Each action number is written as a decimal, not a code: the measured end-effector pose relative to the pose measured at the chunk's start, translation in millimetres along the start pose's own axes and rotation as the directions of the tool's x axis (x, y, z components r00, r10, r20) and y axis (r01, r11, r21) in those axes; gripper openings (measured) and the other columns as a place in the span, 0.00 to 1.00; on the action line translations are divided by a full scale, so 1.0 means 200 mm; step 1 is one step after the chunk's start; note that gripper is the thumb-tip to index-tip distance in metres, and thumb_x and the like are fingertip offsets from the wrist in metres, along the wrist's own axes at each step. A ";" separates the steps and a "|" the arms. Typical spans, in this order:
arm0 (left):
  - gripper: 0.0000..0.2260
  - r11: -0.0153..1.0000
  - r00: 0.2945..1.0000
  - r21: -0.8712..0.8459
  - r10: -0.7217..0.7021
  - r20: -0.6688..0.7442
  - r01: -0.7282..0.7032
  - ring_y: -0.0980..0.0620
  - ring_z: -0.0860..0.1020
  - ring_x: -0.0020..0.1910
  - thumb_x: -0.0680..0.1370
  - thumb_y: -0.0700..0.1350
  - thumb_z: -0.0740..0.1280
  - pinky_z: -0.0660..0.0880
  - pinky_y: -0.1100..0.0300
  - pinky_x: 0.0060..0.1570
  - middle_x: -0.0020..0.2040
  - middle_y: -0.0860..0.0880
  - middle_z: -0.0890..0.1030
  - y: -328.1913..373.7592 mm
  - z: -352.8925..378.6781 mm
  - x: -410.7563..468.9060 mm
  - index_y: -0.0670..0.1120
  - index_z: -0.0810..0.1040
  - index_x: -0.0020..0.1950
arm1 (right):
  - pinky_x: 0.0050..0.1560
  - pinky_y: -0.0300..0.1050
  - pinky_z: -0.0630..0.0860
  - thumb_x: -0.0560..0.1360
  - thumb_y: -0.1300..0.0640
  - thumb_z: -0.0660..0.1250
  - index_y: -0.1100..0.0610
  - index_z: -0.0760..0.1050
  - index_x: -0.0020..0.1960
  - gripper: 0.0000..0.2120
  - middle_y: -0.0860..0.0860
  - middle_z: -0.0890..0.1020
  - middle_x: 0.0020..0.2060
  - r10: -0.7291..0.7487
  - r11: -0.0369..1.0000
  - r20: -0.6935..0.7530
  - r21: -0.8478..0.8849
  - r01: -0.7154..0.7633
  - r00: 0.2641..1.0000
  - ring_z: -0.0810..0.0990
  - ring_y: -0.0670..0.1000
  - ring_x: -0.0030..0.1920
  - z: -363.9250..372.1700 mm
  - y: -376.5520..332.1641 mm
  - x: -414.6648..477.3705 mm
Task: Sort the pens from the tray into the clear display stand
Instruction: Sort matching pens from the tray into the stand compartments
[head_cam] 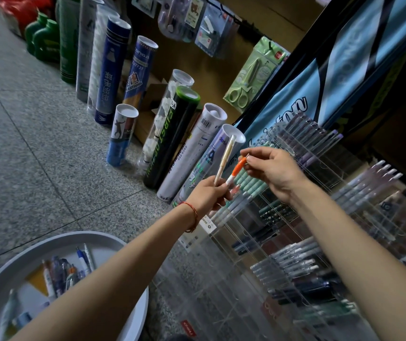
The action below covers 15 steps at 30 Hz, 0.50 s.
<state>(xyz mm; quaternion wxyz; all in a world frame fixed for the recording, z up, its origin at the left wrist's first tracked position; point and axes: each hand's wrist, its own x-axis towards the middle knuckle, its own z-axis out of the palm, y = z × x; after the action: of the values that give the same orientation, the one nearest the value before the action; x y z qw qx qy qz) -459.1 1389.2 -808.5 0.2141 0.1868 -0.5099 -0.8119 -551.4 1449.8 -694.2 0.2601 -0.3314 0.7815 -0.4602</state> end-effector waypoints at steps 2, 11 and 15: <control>0.09 0.991 0.995 0.115 0.082 -0.058 -0.075 0.56 0.69 0.29 0.81 0.38 0.56 0.66 0.69 0.28 0.32 0.50 0.74 0.00 0.02 0.00 0.46 0.69 0.42 | 0.39 0.36 0.79 0.76 0.68 0.62 0.60 0.77 0.52 0.08 0.53 0.79 0.40 0.005 0.999 -0.006 0.045 -0.005 1.000 0.78 0.48 0.38 0.02 0.01 -0.01; 0.11 0.950 0.946 0.277 0.217 -0.240 -0.147 0.59 0.68 0.35 0.80 0.37 0.55 0.67 0.67 0.36 0.45 0.53 0.73 0.00 -0.01 0.02 0.43 0.71 0.60 | 0.46 0.37 0.78 0.75 0.65 0.65 0.58 0.78 0.48 0.05 0.48 0.80 0.41 -0.417 0.896 -0.331 -0.308 0.320 0.847 0.79 0.47 0.43 -0.02 -0.07 -0.01; 0.13 0.956 0.959 0.277 0.169 -0.229 -0.102 0.58 0.70 0.38 0.80 0.35 0.55 0.68 0.62 0.41 0.48 0.52 0.76 -0.03 -0.01 0.00 0.42 0.72 0.62 | 0.41 0.28 0.74 0.76 0.64 0.65 0.61 0.79 0.54 0.08 0.51 0.81 0.45 -0.470 0.730 -0.116 -0.608 0.312 0.875 0.75 0.40 0.38 0.05 0.13 -0.03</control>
<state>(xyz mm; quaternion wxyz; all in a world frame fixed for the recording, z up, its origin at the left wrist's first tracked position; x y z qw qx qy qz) -460.2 1390.3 -814.9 0.3058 0.2786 -0.5932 -0.6906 -546.8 1458.4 -720.7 -0.0608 -0.4881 0.8213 -0.2889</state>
